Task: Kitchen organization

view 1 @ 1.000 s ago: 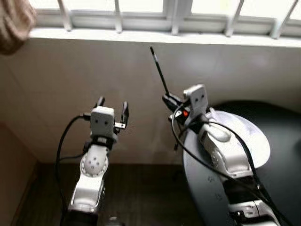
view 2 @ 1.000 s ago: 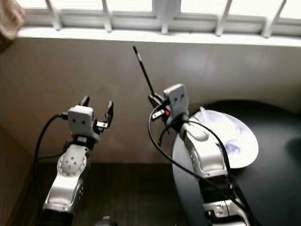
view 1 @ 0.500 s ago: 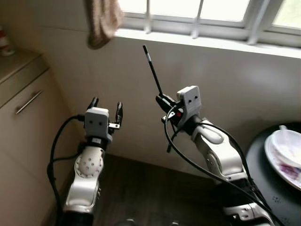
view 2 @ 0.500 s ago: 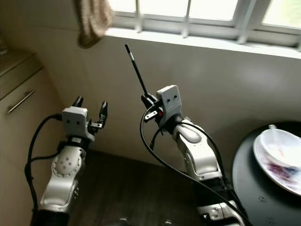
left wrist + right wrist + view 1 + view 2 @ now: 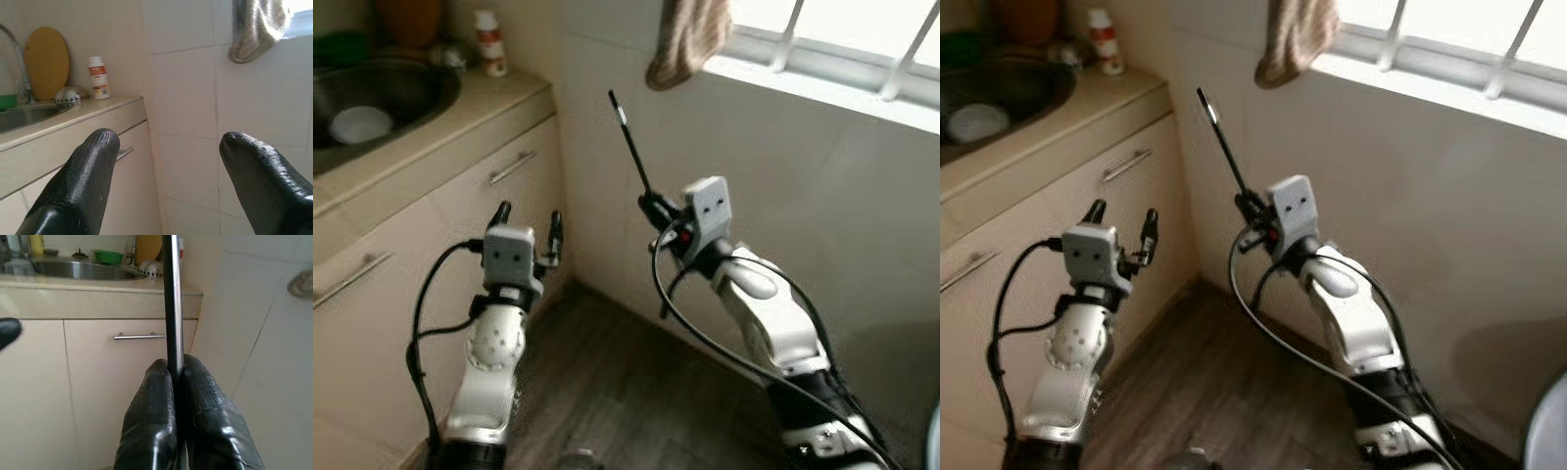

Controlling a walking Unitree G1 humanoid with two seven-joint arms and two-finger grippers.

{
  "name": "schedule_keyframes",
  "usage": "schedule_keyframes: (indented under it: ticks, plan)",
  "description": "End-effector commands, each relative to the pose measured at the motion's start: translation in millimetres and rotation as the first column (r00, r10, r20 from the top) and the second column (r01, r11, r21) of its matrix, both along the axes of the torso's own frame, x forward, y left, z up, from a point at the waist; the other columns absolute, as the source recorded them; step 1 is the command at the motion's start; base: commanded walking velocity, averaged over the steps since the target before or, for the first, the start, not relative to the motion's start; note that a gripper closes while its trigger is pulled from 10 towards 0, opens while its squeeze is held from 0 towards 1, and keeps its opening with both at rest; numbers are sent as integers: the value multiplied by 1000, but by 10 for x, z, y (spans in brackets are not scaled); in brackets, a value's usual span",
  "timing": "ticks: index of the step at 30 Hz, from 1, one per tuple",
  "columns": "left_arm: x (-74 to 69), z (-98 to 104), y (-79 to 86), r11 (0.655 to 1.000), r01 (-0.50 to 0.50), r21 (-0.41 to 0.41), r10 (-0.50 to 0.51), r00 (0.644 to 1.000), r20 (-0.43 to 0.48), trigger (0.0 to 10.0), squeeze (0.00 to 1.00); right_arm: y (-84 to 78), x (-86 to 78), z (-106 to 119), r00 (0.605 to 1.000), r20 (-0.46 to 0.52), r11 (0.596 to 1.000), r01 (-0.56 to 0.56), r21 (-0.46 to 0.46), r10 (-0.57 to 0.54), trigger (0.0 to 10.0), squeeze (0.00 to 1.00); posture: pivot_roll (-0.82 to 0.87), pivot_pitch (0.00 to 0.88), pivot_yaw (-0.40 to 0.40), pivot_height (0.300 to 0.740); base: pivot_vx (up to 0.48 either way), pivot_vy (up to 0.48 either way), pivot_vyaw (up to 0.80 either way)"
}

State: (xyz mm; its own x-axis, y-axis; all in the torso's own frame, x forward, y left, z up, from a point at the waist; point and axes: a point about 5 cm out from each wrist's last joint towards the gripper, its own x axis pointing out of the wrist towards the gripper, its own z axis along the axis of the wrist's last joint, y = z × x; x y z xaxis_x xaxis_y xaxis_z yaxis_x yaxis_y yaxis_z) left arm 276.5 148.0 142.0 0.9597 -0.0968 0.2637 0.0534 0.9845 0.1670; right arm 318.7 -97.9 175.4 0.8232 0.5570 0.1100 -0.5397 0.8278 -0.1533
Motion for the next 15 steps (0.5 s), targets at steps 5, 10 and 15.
schedule_keyframes:
  ticks: [5,10,15]
  plan:
    - [-11,50,53,1000,-14,7,14,1000,28,10000,0,93,-32,-31,999,28,999,-24,-36,25,0,0,52,8,-56,740,0,0,800]
    - [-11,62,53,1000,-13,7,12,999,34,10000,0,87,-28,-16,999,43,999,-13,-31,15,0,0,52,10,-53,740,0,0,800]
    - [-12,95,64,1000,-17,9,17,998,55,10000,0,95,-23,2,997,71,1000,-3,-30,6,0,0,55,10,-53,740,0,0,800]
